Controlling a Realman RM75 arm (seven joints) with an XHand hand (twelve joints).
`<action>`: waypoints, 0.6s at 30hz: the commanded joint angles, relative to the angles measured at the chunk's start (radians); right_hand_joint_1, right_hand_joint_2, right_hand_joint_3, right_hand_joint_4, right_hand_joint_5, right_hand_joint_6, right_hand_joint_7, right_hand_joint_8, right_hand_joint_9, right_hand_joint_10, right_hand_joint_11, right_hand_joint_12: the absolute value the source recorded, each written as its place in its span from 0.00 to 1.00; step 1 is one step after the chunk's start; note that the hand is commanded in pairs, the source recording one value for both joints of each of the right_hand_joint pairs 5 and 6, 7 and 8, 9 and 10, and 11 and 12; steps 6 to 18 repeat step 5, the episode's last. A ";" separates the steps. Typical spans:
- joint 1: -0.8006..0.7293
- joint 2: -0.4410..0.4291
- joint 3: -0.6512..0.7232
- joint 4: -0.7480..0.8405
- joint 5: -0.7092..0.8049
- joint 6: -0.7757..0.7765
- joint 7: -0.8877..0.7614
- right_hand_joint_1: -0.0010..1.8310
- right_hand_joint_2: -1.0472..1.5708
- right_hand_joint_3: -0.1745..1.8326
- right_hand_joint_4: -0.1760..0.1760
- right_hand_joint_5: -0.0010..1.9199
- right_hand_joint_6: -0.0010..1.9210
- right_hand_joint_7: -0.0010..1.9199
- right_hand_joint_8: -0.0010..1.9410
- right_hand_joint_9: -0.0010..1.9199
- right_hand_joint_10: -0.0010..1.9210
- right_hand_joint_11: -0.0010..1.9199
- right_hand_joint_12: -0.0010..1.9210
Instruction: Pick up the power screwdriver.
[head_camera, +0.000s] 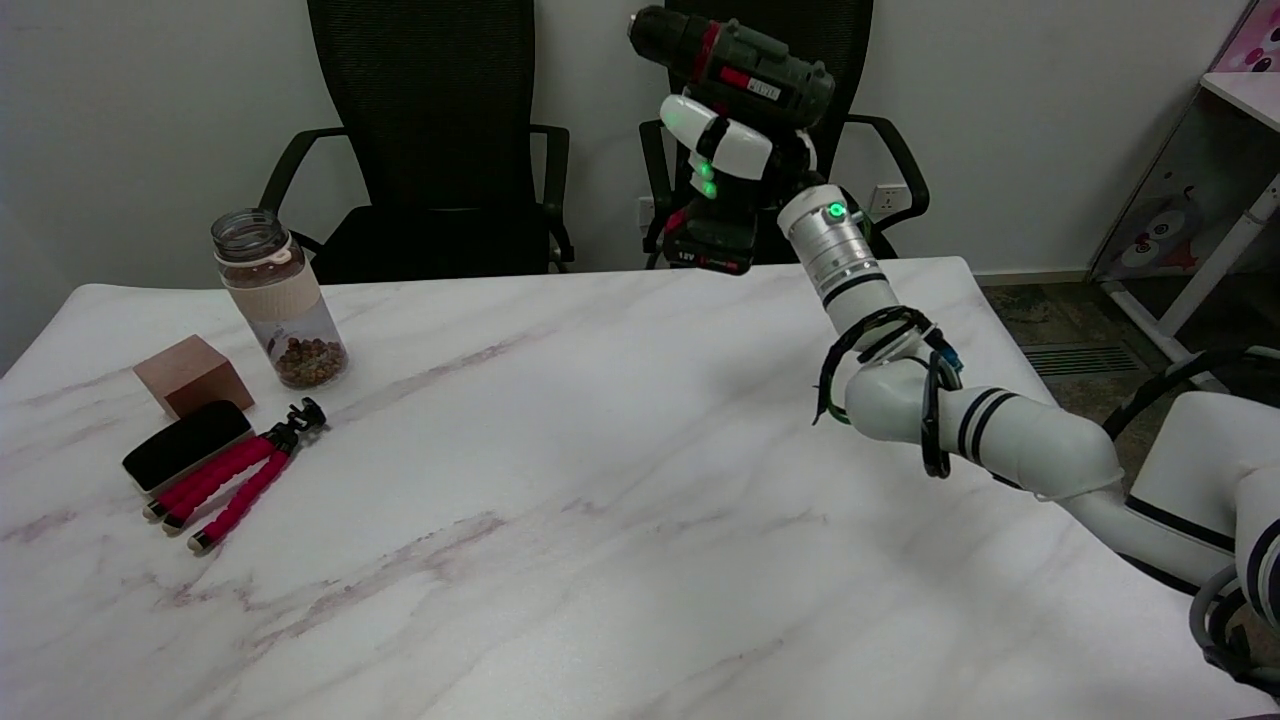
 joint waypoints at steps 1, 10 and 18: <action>0.041 0.010 0.053 -0.129 0.000 0.011 -0.111 0.46 0.82 0.55 1.00 0.95 0.95 0.95 0.94 1.00 1.00 1.00 1.00; 0.043 0.009 0.055 -0.153 0.007 0.007 -0.132 0.46 0.82 0.55 1.00 0.95 0.95 0.95 0.94 1.00 1.00 1.00 1.00; 0.043 0.009 0.055 -0.153 0.007 0.007 -0.132 0.46 0.82 0.55 1.00 0.95 0.95 0.95 0.94 1.00 1.00 1.00 1.00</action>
